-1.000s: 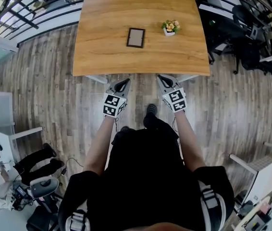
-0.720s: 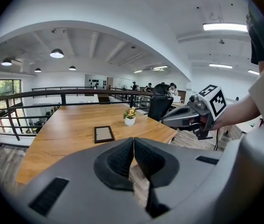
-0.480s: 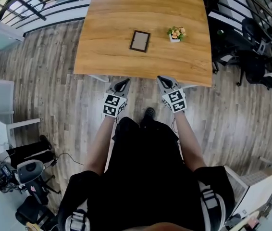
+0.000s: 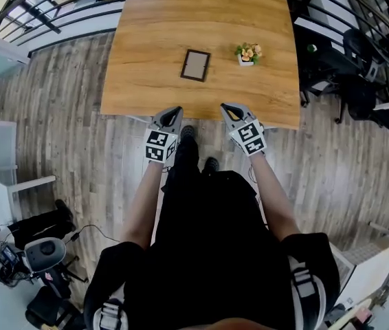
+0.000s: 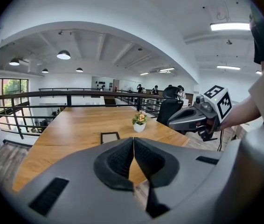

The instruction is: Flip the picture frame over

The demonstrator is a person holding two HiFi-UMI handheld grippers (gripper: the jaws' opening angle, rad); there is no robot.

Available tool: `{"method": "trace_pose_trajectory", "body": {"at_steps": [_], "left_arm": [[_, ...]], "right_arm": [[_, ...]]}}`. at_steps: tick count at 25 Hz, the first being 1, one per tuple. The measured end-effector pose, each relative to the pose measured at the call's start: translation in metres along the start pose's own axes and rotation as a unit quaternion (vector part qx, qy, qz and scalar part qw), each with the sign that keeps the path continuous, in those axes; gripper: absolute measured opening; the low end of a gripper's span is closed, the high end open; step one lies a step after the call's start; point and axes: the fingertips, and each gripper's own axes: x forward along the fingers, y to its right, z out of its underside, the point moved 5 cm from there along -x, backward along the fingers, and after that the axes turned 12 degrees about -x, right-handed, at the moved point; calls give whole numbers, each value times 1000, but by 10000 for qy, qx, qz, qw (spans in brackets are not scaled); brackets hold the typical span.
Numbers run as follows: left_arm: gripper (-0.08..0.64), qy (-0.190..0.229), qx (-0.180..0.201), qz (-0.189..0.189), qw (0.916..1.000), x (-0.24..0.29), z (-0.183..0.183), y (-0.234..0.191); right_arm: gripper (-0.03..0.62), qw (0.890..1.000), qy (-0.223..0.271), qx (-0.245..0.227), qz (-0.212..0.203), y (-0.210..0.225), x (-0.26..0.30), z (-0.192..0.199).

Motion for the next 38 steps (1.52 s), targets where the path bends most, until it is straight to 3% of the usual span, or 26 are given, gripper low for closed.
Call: {"method": "trace_pose_trajectory", "body": {"at_steps": [12,26,38], "left_arm": [[21,-114,42,362,9993,63,-45,-61],[21,-704,-59,600,9957,127,-44,-114],[21,-981,188,1188,9879,172,-55,-131]], "right_arm": [[5,9993,-263,176,209,48,57,-17],[5,9961,-540,641,292,82,117,-6],[5,9866,-764,1100,930,106,130,10]]}}
